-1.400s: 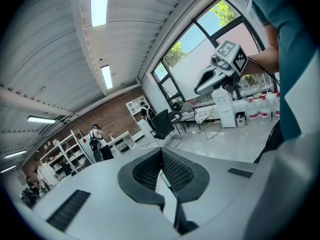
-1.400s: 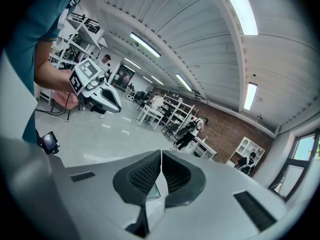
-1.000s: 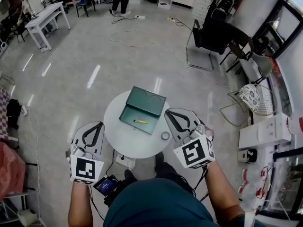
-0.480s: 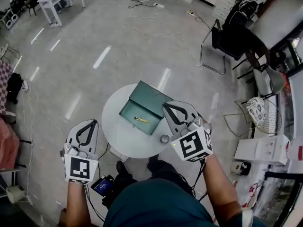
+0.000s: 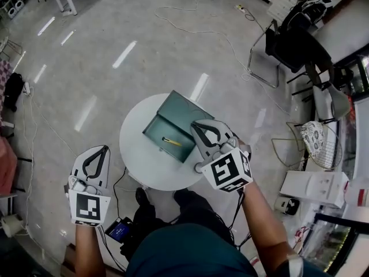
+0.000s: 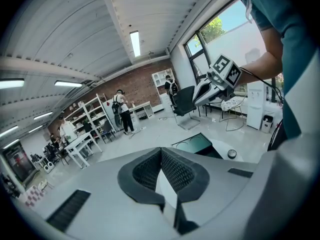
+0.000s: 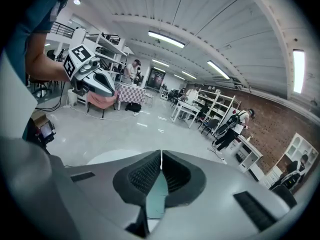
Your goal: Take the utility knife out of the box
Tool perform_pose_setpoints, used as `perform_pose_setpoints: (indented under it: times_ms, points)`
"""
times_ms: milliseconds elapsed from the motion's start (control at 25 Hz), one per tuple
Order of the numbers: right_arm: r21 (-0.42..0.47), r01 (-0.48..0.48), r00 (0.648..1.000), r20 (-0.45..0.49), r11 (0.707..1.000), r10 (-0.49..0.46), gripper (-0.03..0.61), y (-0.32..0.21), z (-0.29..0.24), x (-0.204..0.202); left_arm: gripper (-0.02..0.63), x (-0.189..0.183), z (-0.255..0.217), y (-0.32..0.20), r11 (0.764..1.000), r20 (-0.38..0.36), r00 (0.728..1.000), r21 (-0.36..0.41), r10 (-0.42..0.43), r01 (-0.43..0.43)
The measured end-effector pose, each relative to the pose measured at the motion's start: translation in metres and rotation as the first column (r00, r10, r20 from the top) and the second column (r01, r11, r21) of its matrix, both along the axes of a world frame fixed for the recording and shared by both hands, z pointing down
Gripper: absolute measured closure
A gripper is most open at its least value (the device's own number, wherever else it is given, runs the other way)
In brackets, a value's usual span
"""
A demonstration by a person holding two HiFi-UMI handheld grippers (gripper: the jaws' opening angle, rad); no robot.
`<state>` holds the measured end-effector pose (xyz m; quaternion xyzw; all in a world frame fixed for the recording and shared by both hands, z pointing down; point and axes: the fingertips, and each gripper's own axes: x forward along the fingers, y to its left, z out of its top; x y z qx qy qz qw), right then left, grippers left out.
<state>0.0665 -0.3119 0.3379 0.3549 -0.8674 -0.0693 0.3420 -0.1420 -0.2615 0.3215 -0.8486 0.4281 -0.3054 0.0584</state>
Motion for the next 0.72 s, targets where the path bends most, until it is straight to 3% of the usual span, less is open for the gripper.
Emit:
perform_pose_setpoints:
  times_ms: [720]
  points:
    - [-0.116, 0.035, 0.999, -0.032, 0.993, -0.039, 0.54, -0.011, 0.094, 0.004, 0.595, 0.016, 0.058, 0.001, 0.998, -0.019, 1.0, -0.069, -0.015, 0.014]
